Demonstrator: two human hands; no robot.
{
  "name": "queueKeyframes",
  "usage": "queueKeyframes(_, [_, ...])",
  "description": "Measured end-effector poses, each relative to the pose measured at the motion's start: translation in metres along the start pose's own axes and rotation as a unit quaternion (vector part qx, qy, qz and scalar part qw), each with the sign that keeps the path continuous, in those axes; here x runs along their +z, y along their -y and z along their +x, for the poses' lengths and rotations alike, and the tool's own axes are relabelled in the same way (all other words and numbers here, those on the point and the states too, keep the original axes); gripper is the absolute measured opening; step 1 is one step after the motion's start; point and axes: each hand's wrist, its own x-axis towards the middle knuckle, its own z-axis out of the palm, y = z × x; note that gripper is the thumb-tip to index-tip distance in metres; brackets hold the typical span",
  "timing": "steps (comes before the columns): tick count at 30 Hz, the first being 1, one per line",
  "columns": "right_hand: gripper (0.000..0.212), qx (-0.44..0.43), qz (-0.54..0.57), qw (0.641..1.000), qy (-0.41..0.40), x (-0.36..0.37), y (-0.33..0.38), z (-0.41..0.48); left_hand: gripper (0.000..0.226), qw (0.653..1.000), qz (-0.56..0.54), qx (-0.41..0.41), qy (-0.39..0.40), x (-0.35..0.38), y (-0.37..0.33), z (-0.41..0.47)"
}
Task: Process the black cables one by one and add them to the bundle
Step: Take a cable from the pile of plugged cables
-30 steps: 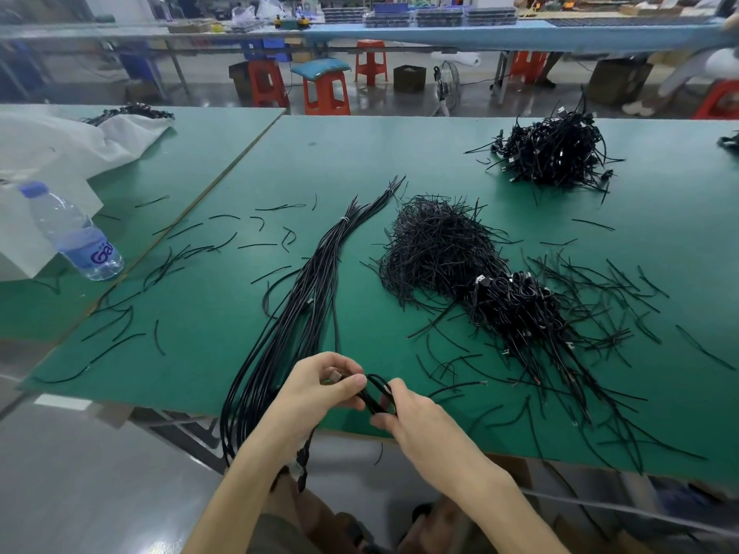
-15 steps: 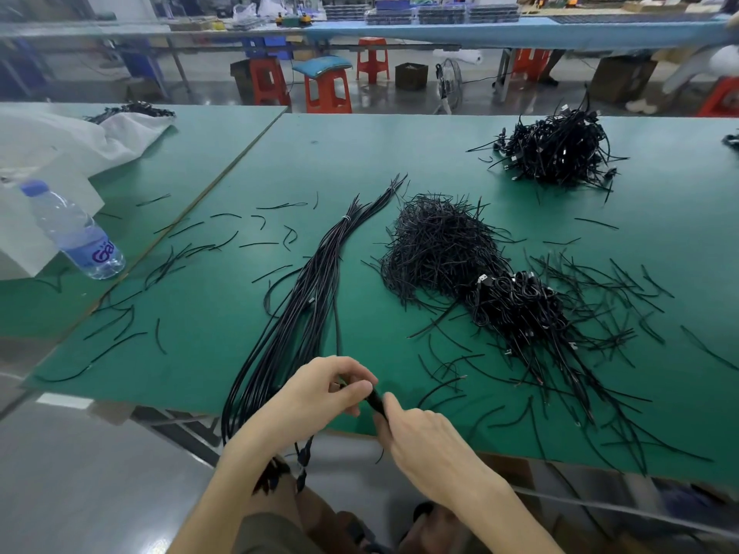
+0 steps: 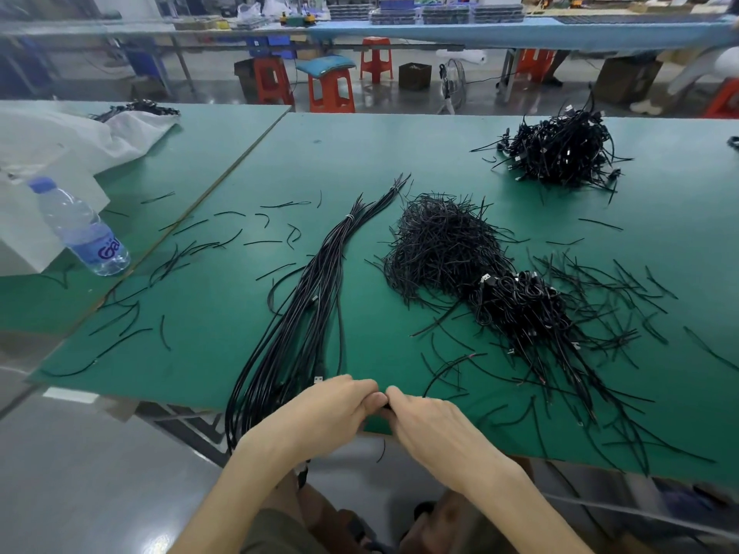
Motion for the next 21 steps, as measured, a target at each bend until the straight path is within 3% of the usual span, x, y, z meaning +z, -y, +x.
queueKeyframes(4, [0.016, -0.012, -0.019, 0.999, -0.029, -0.007, -0.009, 0.004, 0.040, 0.993, -0.110, -0.007, 0.040, 0.005, 0.003, 0.002])
queueKeyframes(7, [0.022, 0.005, 0.010, 0.996, -0.088, -0.009, -0.011, 0.006, 0.039, 0.991, -0.128, -0.013, -0.035, 0.018, 0.006, 0.007])
queueKeyframes(10, [0.051, 0.023, 0.028, 0.986, -0.160, -0.012, -0.012, 0.006, 0.037, 0.978, -0.153, -0.035, -0.137, 0.027, 0.010, 0.016])
queueKeyframes(12, [0.058, 0.040, 0.045, 0.974, -0.218, -0.014, -0.013, 0.005, 0.040, 0.948, -0.237, -0.087, -0.195, 0.026, 0.012, 0.022])
queueKeyframes(15, [0.037, 0.112, 0.121, 0.940, -0.298, -0.012, -0.019, 0.005, 0.039, 0.842, -0.472, -0.140, -0.222, 0.019, 0.015, 0.029])
queueKeyframes(17, [0.030, 0.198, 0.124, 0.936, -0.264, -0.008, -0.027, 0.006, 0.038, 0.816, -0.514, -0.140, -0.227, 0.015, 0.012, 0.028])
queueKeyframes(21, [0.023, 0.281, 0.104, 0.936, -0.185, 0.005, -0.038, 0.010, 0.037, 0.822, -0.520, -0.109, -0.206, 0.013, -0.001, 0.027])
